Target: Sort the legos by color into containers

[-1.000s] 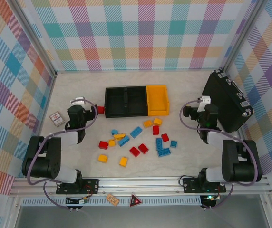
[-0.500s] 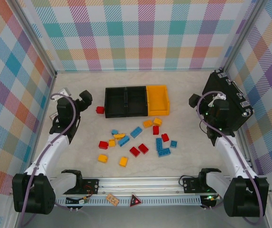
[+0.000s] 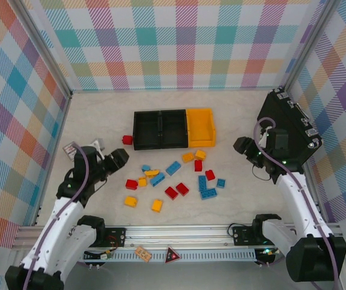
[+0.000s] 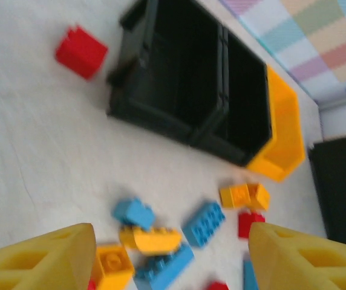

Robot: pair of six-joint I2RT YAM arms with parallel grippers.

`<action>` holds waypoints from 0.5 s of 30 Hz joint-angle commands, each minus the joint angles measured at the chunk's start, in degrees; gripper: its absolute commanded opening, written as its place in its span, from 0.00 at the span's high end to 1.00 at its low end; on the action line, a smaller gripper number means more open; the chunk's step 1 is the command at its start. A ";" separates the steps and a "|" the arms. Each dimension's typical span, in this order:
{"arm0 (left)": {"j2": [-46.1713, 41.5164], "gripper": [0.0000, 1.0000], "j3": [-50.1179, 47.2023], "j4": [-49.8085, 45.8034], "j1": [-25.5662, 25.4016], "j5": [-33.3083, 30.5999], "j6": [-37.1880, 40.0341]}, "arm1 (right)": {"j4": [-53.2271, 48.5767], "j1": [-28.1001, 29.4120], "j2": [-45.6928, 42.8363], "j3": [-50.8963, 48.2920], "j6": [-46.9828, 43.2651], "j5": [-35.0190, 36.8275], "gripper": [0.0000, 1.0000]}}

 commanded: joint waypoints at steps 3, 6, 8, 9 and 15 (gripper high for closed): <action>-6.71 0.37 -3.34 -7.17 -7.98 -0.41 -5.02 | -6.41 9.39 6.19 2.34 0.60 4.14 0.33; -7.43 0.35 -3.61 -8.25 -13.67 -4.42 -6.38 | -3.93 14.53 10.96 3.46 2.87 7.24 0.30; -7.05 0.34 -3.80 -7.88 -16.91 -6.60 -6.89 | -2.91 16.98 14.44 5.01 3.79 8.78 0.30; -6.48 0.34 -3.77 -7.30 -18.43 -7.39 -6.95 | -2.73 18.30 16.41 6.29 4.14 9.71 0.29; 0.45 0.30 -3.08 -3.10 -26.19 -12.61 -7.21 | -2.41 22.29 27.75 13.39 5.62 13.10 0.25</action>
